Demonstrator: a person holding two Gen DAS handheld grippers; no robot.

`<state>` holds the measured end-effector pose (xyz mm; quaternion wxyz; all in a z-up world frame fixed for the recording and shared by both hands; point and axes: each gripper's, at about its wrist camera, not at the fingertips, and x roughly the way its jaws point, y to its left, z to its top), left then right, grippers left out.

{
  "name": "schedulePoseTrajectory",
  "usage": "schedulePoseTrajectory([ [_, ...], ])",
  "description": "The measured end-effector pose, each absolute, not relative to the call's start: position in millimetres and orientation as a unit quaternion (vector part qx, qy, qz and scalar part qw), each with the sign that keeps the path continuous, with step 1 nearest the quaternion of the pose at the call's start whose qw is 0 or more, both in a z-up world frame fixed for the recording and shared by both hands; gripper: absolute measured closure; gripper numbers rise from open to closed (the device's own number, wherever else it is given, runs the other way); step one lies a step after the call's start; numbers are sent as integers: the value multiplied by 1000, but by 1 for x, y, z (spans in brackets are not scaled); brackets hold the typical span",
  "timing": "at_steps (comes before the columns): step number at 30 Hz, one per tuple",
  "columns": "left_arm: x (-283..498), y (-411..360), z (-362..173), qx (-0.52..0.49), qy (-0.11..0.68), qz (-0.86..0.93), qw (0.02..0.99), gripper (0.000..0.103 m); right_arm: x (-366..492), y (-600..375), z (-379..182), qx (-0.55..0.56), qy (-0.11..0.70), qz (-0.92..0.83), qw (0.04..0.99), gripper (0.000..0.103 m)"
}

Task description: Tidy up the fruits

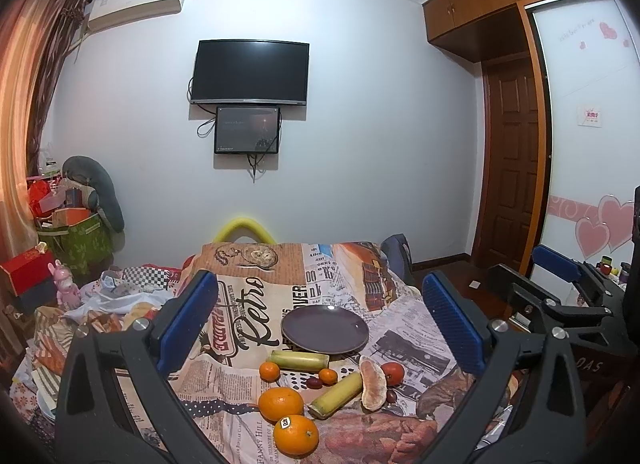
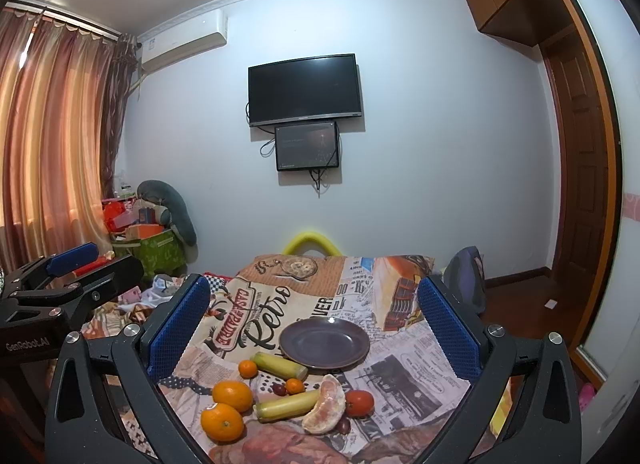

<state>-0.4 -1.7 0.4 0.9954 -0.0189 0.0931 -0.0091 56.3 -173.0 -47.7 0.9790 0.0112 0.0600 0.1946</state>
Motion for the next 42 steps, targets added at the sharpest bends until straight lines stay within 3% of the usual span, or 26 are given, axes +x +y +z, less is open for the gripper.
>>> schedulePoseTrajectory([
  [42, 5, -1, -3, -24, 99, -12, 995, 0, 55, -171, -51, 12, 62, 195, 979, 0],
])
